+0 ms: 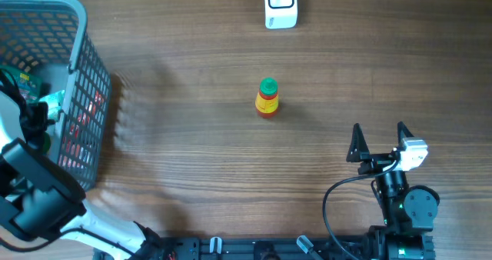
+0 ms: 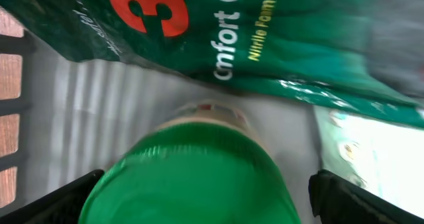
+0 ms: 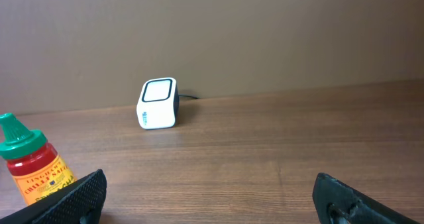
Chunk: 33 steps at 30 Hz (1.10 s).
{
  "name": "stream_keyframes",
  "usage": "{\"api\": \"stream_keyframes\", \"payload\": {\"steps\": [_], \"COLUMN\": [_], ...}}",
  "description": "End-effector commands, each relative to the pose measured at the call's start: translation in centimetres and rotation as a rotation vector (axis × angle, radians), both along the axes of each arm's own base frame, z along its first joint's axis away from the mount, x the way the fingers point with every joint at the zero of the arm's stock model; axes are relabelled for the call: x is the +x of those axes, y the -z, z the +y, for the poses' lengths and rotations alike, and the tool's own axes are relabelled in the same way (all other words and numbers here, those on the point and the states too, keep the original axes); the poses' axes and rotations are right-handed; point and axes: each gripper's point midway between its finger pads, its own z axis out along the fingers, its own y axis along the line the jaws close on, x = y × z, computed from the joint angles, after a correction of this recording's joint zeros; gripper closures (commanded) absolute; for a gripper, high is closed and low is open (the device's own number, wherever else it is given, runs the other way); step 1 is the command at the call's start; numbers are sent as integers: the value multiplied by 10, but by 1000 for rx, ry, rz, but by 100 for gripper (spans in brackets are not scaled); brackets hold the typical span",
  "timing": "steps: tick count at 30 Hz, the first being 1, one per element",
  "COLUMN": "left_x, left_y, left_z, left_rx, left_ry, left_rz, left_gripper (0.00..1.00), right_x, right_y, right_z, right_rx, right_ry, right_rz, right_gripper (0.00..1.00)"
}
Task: Scan the item barcode
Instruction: 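Reach into the basket and grasp the green-lidded jar by its lid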
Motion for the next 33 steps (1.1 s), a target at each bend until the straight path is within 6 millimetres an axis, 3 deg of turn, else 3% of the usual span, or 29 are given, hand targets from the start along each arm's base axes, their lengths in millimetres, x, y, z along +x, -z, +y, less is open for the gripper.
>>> {"api": "stream_keyframes", "payload": {"steps": [1, 4, 10, 12, 17, 21, 24, 28, 30, 33], "left_x": [-10, -13, -15, -16, -13, -10, -6, 2, 11, 16], "left_y": [14, 13, 13, 13, 13, 2, -17, -58, -105, -143], "left_z": [6, 10, 11, 11, 6, 5, 7, 9, 7, 1], "left_rx": [-21, -19, -21, -24, -54, -51, -39, -9, 24, 53], "left_ry": [-15, -29, -17, -17, 12, 13, 15, 20, 33, 50], "left_rz": [30, 26, 31, 33, 23, 2, -28, -92, -190, -282], "left_gripper": [5, 18, 29, 37, 40, 39, 39, 39, 39, 38], "right_x": [0, 0, 0, 0, 0, 0, 0, 0, 0, 0], "right_y": [0, 0, 0, 0, 0, 0, 0, 0, 0, 0], "right_z": [2, 2, 2, 2, 2, 2, 2, 2, 2, 2], "right_rx": [-18, -18, -18, -18, -18, -18, -18, -18, -18, -18], "right_ry": [-12, -12, -12, -12, -12, -12, -12, -12, -12, -12], "right_rz": [-3, -3, -3, -3, -3, -3, -3, -3, -3, -3], "right_gripper": [0, 0, 0, 0, 0, 0, 0, 0, 1, 0]}}
